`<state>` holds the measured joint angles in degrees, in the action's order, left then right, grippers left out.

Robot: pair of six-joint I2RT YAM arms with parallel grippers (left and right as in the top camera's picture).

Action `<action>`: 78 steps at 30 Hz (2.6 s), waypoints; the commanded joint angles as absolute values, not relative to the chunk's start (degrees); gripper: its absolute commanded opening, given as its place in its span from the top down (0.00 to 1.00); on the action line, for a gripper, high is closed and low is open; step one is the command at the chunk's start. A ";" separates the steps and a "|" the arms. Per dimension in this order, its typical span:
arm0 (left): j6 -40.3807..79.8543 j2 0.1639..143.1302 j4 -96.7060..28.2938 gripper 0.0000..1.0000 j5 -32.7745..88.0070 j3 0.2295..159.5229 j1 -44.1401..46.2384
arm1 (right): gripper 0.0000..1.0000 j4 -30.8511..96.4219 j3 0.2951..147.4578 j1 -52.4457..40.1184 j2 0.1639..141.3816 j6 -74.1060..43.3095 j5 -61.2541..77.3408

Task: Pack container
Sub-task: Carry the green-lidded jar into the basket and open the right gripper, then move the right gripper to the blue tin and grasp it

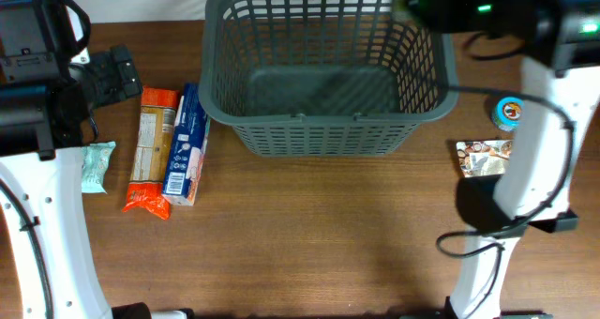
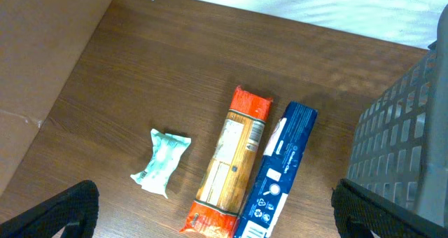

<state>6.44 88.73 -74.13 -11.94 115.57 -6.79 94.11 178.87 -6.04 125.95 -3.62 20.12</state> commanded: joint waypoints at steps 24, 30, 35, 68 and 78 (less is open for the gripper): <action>5.48 89.19 -74.61 0.00 -11.38 115.55 -7.03 | 0.96 67.72 137.95 -16.38 127.13 -0.23 0.58; 5.48 89.19 -74.61 0.00 -11.38 115.55 -7.03 | 0.97 63.53 130.34 -16.38 127.13 -0.25 0.60; 5.45 89.19 -74.59 0.01 -11.38 115.55 -7.03 | 0.97 61.78 125.36 -16.38 127.13 -0.45 0.62; 4.21 89.19 -74.52 0.00 -11.38 115.55 -7.03 | 0.36 81.25 155.09 -12.78 122.52 -0.40 -0.67; 4.21 89.19 -74.59 0.00 -11.38 115.55 -7.03 | 0.40 82.08 151.87 -12.91 123.37 -0.40 -2.52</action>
<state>5.30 88.73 -74.50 -11.81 115.57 -6.79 82.28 152.88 -12.84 122.17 -0.19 -0.05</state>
